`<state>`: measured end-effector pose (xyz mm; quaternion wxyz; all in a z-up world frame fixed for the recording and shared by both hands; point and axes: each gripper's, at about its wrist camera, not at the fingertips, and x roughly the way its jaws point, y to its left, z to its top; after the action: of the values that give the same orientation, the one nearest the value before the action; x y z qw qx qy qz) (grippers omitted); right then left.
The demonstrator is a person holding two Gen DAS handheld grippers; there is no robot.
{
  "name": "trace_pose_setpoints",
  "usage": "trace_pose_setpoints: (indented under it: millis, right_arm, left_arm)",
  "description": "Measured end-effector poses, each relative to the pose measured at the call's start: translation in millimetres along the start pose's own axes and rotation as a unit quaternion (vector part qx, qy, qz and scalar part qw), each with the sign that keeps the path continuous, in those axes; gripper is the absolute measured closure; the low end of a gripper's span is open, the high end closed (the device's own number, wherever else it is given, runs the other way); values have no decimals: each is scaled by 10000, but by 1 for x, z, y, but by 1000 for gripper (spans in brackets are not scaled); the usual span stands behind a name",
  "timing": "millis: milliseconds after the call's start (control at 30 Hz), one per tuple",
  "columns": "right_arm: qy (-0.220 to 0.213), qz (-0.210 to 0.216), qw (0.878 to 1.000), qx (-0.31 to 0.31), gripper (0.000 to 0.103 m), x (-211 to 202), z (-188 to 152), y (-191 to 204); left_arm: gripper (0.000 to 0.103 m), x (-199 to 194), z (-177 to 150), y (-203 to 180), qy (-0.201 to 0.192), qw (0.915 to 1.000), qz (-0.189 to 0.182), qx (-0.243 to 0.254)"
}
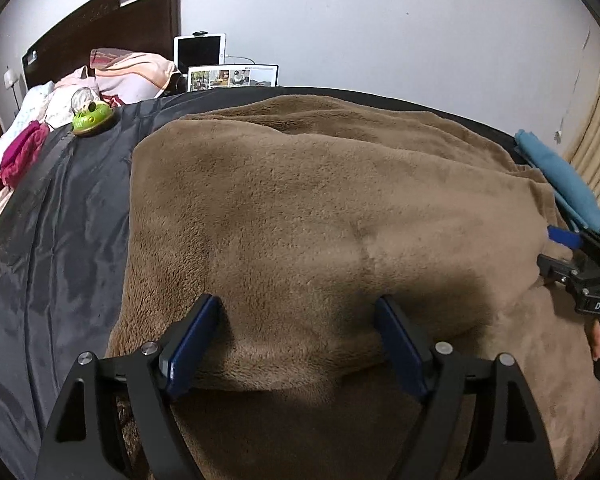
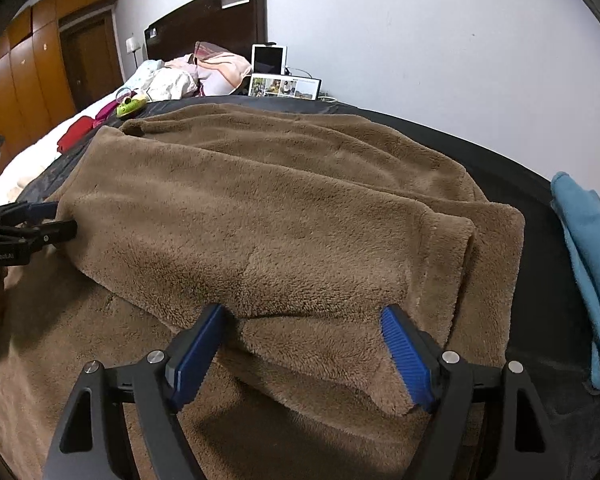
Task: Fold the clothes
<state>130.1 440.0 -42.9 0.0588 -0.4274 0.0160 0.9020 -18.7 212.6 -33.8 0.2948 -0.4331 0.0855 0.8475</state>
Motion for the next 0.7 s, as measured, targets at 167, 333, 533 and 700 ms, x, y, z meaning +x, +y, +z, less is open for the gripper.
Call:
trace_pose_setpoints:
  millis: [167, 333, 533, 700]
  right_arm:
    - [-110, -19, 9999, 1, 21, -21, -6, 2]
    - [-161, 366, 9992, -33, 21, -59, -27, 9]
    - [134, 734, 9969, -262, 21, -78, -65, 27]
    - [412, 840, 9948, -409, 21, -77, -93, 39]
  left_arm:
    - [19, -23, -6, 9, 36, 9996, -150, -217]
    - [18, -56, -28, 14, 89, 9986, -463, -235]
    - [17, -74, -64, 10, 274, 9982, -523, -103]
    - [17, -71, -86, 9, 443, 9979, -453, -94]
